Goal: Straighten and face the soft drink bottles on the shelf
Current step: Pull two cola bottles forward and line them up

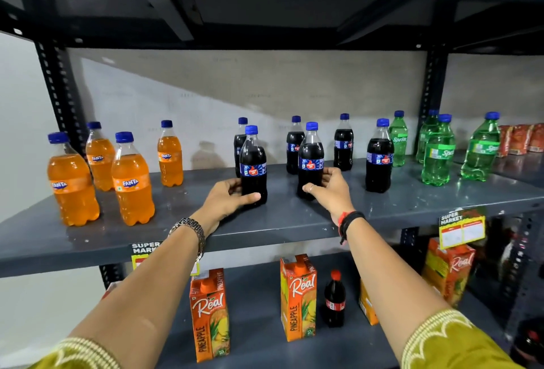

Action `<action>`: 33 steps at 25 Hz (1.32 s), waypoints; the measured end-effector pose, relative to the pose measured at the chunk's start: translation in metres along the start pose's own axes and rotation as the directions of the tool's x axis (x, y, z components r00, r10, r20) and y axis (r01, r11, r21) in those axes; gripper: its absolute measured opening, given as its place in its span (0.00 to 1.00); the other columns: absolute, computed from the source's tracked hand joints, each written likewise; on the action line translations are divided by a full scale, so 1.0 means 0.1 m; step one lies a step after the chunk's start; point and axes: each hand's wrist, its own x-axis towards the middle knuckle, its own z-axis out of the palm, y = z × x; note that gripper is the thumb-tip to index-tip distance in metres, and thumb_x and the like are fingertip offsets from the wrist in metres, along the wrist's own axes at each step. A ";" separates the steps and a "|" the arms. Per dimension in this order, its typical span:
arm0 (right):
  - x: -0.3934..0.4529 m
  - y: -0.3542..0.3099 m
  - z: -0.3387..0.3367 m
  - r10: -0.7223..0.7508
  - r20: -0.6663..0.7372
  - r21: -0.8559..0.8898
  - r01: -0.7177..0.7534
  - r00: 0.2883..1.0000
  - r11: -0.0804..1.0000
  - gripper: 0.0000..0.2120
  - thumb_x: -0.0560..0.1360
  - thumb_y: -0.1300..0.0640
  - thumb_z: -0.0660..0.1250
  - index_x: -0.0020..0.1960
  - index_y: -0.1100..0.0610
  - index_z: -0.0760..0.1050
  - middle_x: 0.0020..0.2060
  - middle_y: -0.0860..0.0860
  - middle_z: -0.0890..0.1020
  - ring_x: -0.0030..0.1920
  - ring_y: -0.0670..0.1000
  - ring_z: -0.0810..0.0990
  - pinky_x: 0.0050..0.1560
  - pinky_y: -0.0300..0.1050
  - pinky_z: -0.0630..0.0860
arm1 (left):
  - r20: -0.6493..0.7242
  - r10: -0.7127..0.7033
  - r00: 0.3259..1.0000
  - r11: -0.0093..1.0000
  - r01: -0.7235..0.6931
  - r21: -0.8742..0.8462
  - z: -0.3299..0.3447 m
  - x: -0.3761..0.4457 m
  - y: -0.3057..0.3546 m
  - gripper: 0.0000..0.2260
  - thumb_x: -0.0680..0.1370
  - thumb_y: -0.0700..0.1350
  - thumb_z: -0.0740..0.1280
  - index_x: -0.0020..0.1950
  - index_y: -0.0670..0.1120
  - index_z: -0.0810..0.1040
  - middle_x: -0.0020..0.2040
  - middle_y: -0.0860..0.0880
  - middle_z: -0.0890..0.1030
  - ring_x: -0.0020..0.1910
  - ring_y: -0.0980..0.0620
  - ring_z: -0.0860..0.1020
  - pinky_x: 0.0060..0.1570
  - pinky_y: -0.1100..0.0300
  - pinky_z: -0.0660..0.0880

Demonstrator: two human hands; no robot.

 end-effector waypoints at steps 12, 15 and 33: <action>0.17 0.01 -0.24 0.058 0.150 -0.234 -0.022 0.987 0.972 0.31 0.61 0.56 0.80 0.59 0.61 0.72 0.57 0.55 0.79 0.51 0.50 0.77 0.53 0.41 0.72 | -0.031 -0.041 0.999 0.998 0.042 0.036 0.04 -0.03 0.06 0.29 0.66 0.43 0.77 0.64 0.41 0.73 0.56 0.46 0.80 0.52 0.52 0.79 0.56 0.61 0.72; 0.14 0.02 -0.24 0.041 0.133 -0.204 -0.013 0.990 0.979 0.29 0.61 0.58 0.80 0.58 0.61 0.72 0.56 0.56 0.79 0.51 0.50 0.77 0.52 0.41 0.72 | -0.033 -0.043 0.999 0.997 0.045 0.067 0.06 -0.04 0.07 0.29 0.66 0.44 0.77 0.65 0.42 0.72 0.56 0.47 0.79 0.52 0.53 0.78 0.56 0.62 0.71; 0.07 0.01 -0.26 0.015 0.064 -0.157 -0.005 0.998 0.988 0.25 0.63 0.61 0.78 0.57 0.62 0.73 0.56 0.57 0.80 0.50 0.50 0.77 0.52 0.39 0.72 | -0.046 -0.026 0.999 0.993 0.031 0.114 0.05 -0.01 0.03 0.29 0.67 0.44 0.75 0.66 0.41 0.72 0.60 0.46 0.78 0.54 0.53 0.76 0.58 0.62 0.69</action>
